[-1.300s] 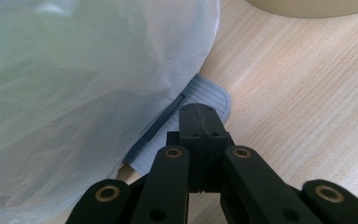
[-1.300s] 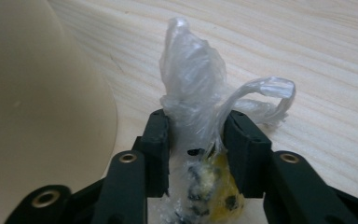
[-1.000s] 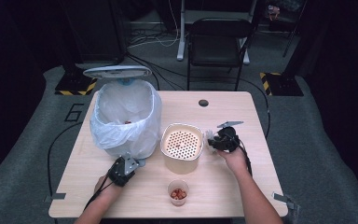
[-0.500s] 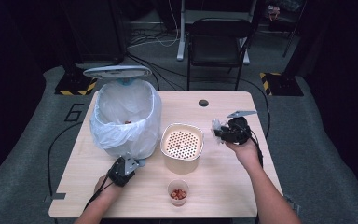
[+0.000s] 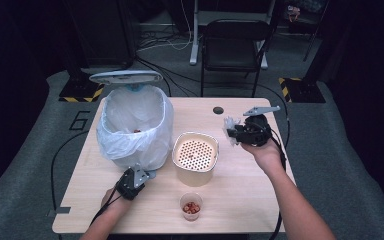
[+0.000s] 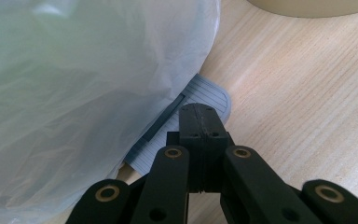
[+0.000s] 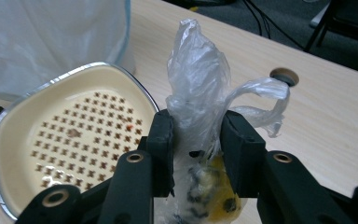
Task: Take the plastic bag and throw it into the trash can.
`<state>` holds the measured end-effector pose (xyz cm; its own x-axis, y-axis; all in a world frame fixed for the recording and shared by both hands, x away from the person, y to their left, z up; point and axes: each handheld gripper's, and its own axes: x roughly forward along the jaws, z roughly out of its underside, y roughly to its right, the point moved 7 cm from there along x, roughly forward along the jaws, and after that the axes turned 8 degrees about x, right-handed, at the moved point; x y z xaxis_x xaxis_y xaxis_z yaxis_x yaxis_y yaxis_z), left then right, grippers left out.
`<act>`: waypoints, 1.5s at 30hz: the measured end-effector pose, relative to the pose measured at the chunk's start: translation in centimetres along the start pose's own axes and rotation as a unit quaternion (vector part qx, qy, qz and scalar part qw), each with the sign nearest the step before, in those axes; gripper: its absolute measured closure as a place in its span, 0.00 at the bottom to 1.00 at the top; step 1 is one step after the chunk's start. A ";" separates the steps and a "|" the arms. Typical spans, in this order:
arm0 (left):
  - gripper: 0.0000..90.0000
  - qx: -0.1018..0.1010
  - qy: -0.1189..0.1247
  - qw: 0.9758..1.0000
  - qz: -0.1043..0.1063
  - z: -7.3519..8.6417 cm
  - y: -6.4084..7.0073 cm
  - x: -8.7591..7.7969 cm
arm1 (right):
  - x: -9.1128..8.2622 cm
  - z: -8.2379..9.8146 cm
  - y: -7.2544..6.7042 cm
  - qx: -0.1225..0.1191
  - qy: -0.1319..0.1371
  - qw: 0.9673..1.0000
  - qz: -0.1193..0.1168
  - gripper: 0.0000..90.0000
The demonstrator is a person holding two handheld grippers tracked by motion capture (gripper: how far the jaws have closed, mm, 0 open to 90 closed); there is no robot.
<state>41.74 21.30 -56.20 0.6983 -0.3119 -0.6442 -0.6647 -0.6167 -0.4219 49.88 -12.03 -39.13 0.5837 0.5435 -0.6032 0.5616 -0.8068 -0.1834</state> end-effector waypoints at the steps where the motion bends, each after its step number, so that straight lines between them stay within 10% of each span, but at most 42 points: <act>1: 1.00 -0.001 0.000 1.000 0.000 0.0 0.0 0.0 | -0.2 -0.4 -0.3 -0.003 0.002 1.000 -0.004 0.74; 22: 1.00 0.002 0.000 1.000 -0.003 0.0 0.0 0.0 | -0.3 -5.0 -5.9 -0.046 0.020 0.997 -0.057 0.74; 45: 1.00 0.009 -0.003 1.000 -0.005 -0.1 -0.2 -0.1 | 2.2 -9.8 -15.7 -0.113 0.006 0.985 -0.132 0.74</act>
<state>41.86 21.41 -56.04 0.7038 -0.3018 -0.6431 -0.6620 -0.6072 -0.4394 48.11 4.15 -29.97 0.4066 0.7311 -0.5478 0.8099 -0.5659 -0.1541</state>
